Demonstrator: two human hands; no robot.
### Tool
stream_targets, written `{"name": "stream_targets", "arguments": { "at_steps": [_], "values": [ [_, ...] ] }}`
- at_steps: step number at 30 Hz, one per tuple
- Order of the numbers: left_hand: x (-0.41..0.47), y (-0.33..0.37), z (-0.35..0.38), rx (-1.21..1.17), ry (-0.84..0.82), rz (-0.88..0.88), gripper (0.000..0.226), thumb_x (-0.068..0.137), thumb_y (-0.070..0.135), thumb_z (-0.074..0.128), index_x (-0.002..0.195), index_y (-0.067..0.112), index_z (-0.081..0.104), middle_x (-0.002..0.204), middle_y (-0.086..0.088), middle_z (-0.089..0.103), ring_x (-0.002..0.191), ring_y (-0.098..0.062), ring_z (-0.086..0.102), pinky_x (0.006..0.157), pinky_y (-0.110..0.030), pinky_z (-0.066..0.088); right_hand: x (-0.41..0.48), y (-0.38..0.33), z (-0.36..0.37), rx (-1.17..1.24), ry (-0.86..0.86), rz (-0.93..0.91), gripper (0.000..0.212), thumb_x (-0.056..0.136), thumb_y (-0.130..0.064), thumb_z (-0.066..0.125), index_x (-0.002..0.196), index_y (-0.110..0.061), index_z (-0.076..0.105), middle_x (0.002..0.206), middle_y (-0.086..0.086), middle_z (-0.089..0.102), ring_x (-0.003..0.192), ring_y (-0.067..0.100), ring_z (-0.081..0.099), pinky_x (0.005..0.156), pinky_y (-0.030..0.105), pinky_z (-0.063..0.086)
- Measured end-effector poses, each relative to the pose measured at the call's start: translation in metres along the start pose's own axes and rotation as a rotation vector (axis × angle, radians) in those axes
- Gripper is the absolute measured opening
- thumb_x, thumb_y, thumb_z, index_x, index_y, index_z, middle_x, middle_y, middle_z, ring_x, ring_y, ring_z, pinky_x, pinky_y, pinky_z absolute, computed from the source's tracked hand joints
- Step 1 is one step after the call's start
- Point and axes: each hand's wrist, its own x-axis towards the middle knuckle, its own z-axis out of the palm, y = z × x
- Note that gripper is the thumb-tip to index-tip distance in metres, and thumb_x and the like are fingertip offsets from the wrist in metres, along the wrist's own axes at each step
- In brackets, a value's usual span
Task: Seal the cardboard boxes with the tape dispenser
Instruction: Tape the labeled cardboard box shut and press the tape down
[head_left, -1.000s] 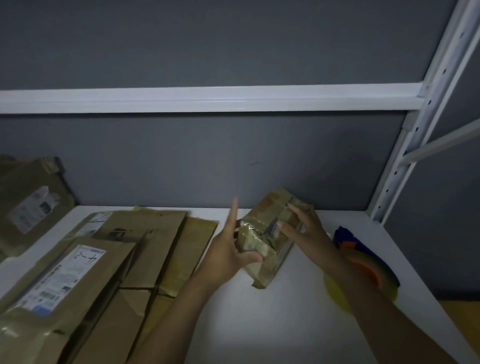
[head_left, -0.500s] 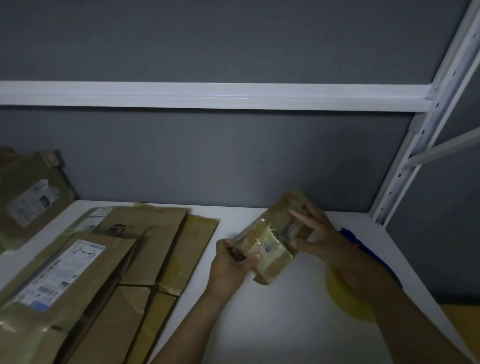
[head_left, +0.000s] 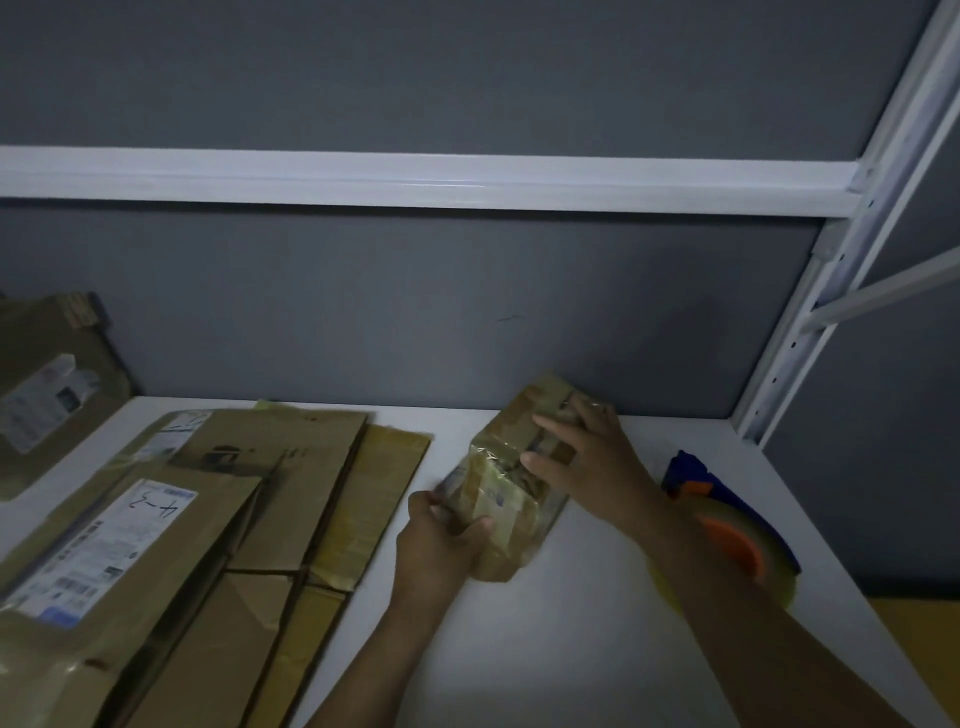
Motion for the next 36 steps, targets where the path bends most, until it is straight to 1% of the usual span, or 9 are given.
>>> {"name": "stream_targets", "arguments": {
  "at_steps": [6,8,12,18,23,26,28,31,36],
  "values": [
    [0.007,-0.013,-0.017,0.608,0.049,0.185,0.073,0.072,0.068,0.058,0.135,0.034,0.046,0.129,-0.007,0.045,0.114,-0.026,0.036,0.095,-0.032,0.037,0.015,-0.012,0.017,-0.137,0.081,-0.112,0.061,0.085,-0.064,0.044,0.14,-0.038,0.044,0.155,-0.003,0.021,0.144,0.024,0.009,0.114,0.049,0.021],
    [0.015,-0.011,-0.029,0.449,0.048,0.275,0.08,0.065,0.073,0.051,0.134,0.033,0.047,0.13,-0.002,0.045,0.115,-0.019,0.032,0.093,-0.028,0.037,0.019,-0.014,0.016,-0.152,0.035,-0.087,0.063,0.082,-0.066,0.041,0.139,-0.04,0.043,0.155,-0.004,0.019,0.144,0.025,0.007,0.114,0.051,0.02],
    [0.022,0.009,-0.039,0.165,-0.127,0.46,0.099,0.073,0.035,0.083,0.149,0.042,0.019,0.153,0.011,0.014,0.138,-0.002,0.02,0.103,-0.022,0.031,0.024,-0.018,0.017,-0.146,-0.028,-0.073,0.057,0.088,-0.06,0.045,0.141,-0.041,0.04,0.157,-0.004,0.015,0.145,0.025,0.002,0.115,0.049,0.019],
    [0.009,0.024,-0.011,0.246,-0.029,0.604,0.071,0.079,0.041,0.076,0.142,0.035,0.043,0.146,0.003,0.041,0.128,-0.013,0.046,0.103,-0.026,0.041,-0.007,-0.008,-0.007,0.235,0.037,-0.089,0.049,0.096,-0.042,0.048,0.142,-0.026,0.042,0.156,-0.008,0.022,0.144,0.012,0.018,0.113,0.026,0.02],
    [0.006,0.035,0.018,0.515,0.138,0.788,0.076,0.086,0.059,0.055,0.149,0.021,0.037,0.155,-0.001,0.034,0.133,-0.028,0.042,0.106,-0.042,0.043,-0.059,0.067,-0.03,0.094,0.24,0.226,0.052,0.096,-0.037,0.051,0.145,-0.023,0.039,0.149,0.0,0.039,0.136,0.019,0.035,0.112,0.032,0.025],
    [0.012,0.041,0.028,0.613,-0.017,0.808,0.095,0.083,0.071,0.049,0.153,0.013,0.023,0.16,-0.007,0.02,0.147,-0.031,0.015,0.119,-0.035,0.012,-0.085,0.101,-0.035,0.019,0.176,0.46,0.051,0.096,-0.032,0.053,0.144,-0.019,0.039,0.136,0.007,0.053,0.12,0.025,0.051,0.097,0.031,0.039],
    [0.017,0.038,0.029,0.601,-0.096,0.874,0.111,0.077,0.085,0.034,0.151,0.004,0.023,0.157,-0.017,0.025,0.145,-0.038,0.02,0.117,-0.045,0.017,-0.095,0.113,-0.032,0.031,0.14,0.525,0.048,0.097,-0.03,0.052,0.142,-0.019,0.04,0.129,0.008,0.058,0.112,0.025,0.057,0.09,0.03,0.042],
    [0.024,0.035,0.024,0.568,-0.135,0.865,0.09,0.088,0.075,0.022,0.149,0.01,0.034,0.152,-0.014,0.036,0.14,-0.037,0.031,0.115,-0.046,0.029,-0.102,0.119,-0.027,0.071,0.235,0.525,0.025,0.095,-0.023,0.054,0.119,-0.015,0.056,0.104,0.007,0.067,0.086,0.021,0.06,0.076,0.03,0.048],
    [0.03,0.04,0.026,0.522,0.126,1.012,0.049,0.088,0.042,0.045,0.114,0.01,0.072,0.118,-0.008,0.068,0.116,-0.021,0.044,0.092,-0.029,0.05,-0.103,0.108,-0.025,0.098,0.36,0.455,0.013,0.093,-0.017,0.056,0.105,-0.012,0.058,0.089,0.003,0.064,0.076,0.018,0.057,0.06,0.025,0.042]
  ]
}}
